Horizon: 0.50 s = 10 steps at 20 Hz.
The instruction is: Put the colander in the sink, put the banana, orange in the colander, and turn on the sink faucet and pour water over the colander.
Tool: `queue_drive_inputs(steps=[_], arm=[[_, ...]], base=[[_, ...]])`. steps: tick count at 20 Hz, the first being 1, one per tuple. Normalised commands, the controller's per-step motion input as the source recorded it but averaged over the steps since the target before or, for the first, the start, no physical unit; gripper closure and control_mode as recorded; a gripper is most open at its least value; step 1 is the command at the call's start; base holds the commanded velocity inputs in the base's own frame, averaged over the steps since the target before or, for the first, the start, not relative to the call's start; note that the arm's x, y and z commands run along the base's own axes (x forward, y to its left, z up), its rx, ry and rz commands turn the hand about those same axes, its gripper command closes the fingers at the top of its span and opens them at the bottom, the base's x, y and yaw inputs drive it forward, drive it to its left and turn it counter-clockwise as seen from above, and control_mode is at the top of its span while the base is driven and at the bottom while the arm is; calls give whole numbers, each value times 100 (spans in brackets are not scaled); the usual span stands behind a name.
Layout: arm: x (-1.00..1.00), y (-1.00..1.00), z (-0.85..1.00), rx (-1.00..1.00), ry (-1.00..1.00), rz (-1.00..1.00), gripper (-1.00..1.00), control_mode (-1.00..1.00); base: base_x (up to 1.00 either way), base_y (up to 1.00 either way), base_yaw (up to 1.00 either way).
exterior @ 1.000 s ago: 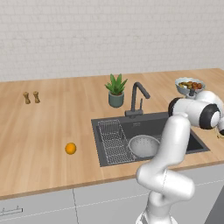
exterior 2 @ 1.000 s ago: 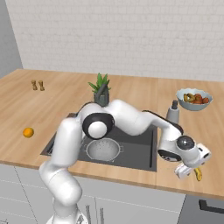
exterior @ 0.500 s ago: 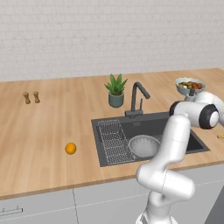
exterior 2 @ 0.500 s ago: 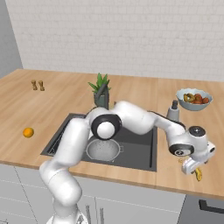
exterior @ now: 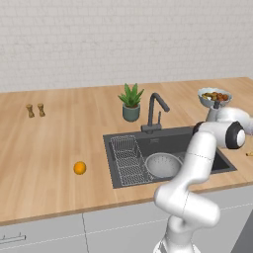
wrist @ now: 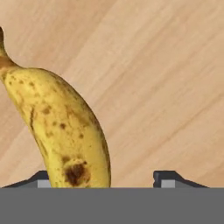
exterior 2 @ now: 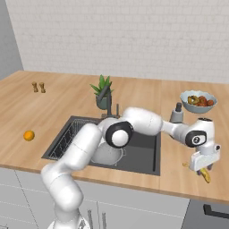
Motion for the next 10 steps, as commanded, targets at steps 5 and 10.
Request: queue_drive_inputs(steps=[5, 10], arm=[[-65, 0, -59, 19, 8, 5, 100, -100], [-100, 38, -28, 16, -9, 2, 100, -100]], base=[[0, 0, 0], [0, 0, 0]])
